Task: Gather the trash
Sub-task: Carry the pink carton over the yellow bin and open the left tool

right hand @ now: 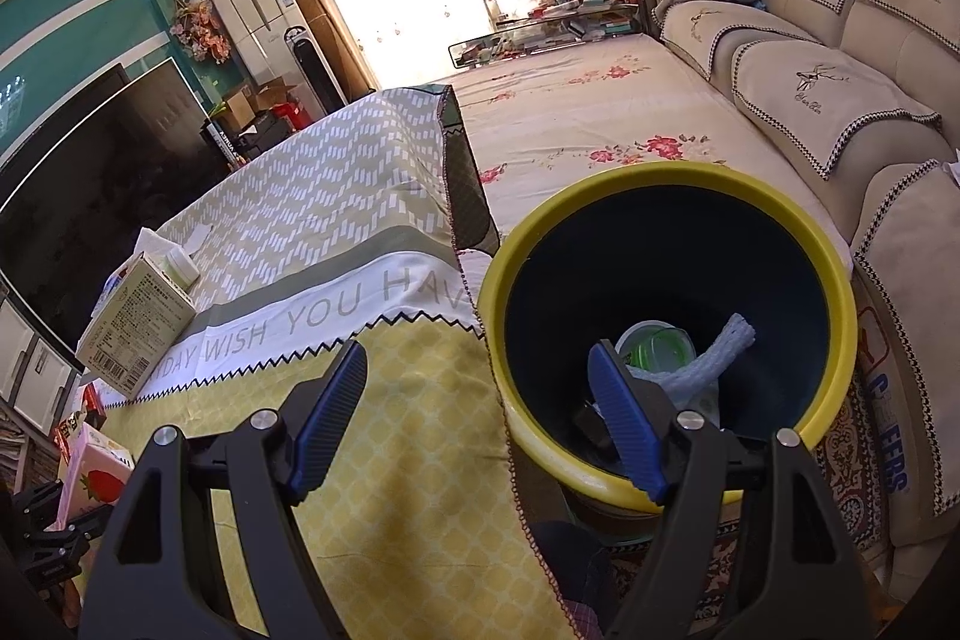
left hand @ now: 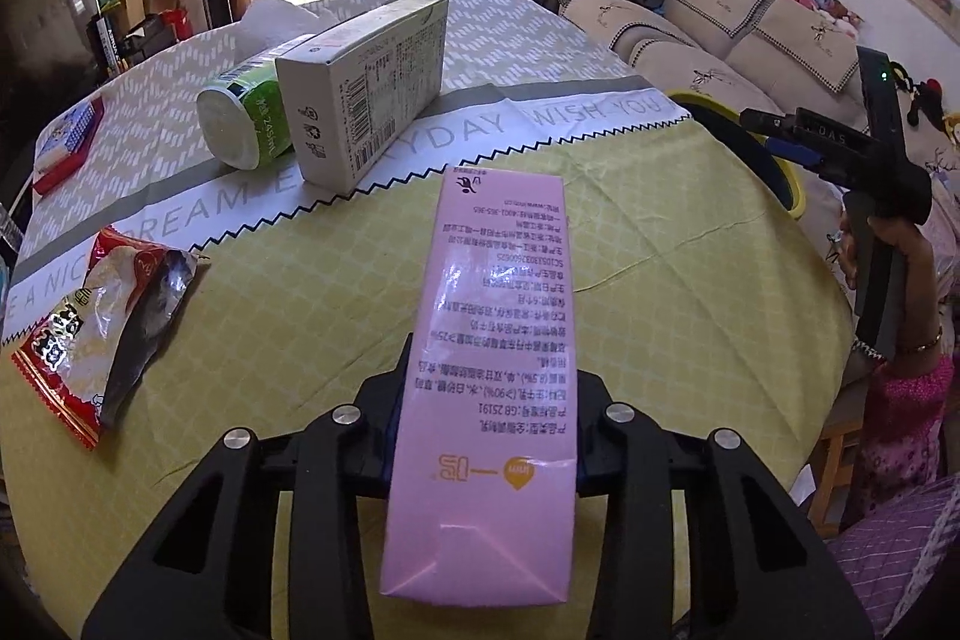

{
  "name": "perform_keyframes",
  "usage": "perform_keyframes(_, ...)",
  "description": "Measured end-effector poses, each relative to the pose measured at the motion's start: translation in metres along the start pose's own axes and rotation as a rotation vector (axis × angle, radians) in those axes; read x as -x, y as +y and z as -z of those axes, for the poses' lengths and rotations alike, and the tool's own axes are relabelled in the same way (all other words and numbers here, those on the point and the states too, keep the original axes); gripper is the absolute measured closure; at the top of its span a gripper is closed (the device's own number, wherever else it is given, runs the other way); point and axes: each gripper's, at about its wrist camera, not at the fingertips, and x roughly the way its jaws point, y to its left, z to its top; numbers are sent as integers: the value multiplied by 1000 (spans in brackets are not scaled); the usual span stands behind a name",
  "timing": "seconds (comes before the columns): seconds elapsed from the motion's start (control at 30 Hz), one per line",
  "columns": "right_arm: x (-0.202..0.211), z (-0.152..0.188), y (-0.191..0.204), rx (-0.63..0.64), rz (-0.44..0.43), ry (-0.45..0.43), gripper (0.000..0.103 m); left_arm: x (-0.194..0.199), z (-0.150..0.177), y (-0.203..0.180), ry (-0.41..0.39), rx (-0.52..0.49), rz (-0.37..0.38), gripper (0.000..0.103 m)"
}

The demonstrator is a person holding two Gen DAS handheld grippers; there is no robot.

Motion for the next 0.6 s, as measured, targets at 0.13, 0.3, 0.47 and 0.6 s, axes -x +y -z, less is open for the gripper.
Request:
perform_keyframes(0.13, 0, 2, -6, -13, 2, 0, 31, 4, -6, -11, -17, -19, 0, 64)
perform_keyframes(0.3, 4, 3, -14, -22, 12, -6, 31, 10, -25, -34, -43, -65, 11, 64)
perform_keyframes(0.47, 14, 3, -33, -42, 43, -23, 31, 10, -59, -60, -83, -110, 51, 64)
perform_keyframes(0.6, 23, 2, -52, -64, 75, -37, 31, -5, -95, -87, -90, -138, 106, 64)
